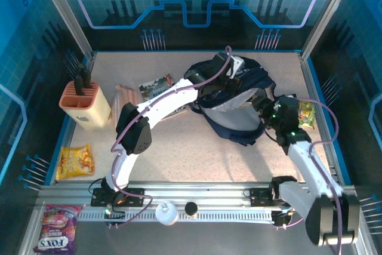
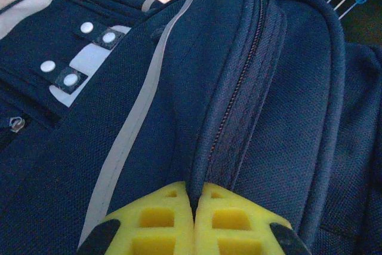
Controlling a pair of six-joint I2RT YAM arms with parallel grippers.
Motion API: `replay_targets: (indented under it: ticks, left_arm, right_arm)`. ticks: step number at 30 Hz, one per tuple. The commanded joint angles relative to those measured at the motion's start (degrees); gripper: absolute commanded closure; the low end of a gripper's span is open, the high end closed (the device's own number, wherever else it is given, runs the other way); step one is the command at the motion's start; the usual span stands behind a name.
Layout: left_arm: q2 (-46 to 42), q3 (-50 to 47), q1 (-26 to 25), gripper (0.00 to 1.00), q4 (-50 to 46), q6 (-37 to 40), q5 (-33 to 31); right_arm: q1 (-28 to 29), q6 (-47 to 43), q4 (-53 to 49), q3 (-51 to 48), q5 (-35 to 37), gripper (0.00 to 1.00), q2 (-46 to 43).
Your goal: Pack the student bag
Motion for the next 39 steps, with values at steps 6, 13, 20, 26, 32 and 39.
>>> replay_targets:
  ticks: [6, 13, 20, 26, 32, 39]
  left_arm:
    - [-4.17, -5.99, 1.55, 1.0, 3.91, -2.11, 2.49]
    - [-6.74, -11.46, 1.73, 0.79, 2.85, -4.89, 6.07]
    - [-14.78, -21.98, 5.97, 0.37, 4.83, -13.01, 7.78]
    - [-21.58, -34.22, 12.69, 0.15, 5.64, -17.56, 3.65]
    - [-21.95, -40.92, 20.32, 0.04, 5.68, -21.26, 1.93]
    - [-16.24, -40.18, 24.76, 0.02, 5.31, -21.87, 3.01]
  right_arm:
    - [-1.7, -8.17, -26.58, 9.02, 16.29, 0.28, -9.23]
    - [-1.61, -15.05, -28.3, 16.72, 13.94, 0.21, -4.73]
    - [0.82, -20.87, -26.12, 20.8, 9.25, 0.08, 0.52]
    - [6.82, -24.11, -23.96, 23.47, 10.65, 0.0, 5.85]
    - [11.59, -24.36, -23.36, 26.46, 13.76, 0.0, 11.61]
    - [13.51, -24.24, -20.59, 27.26, 10.93, 0.0, 15.15]
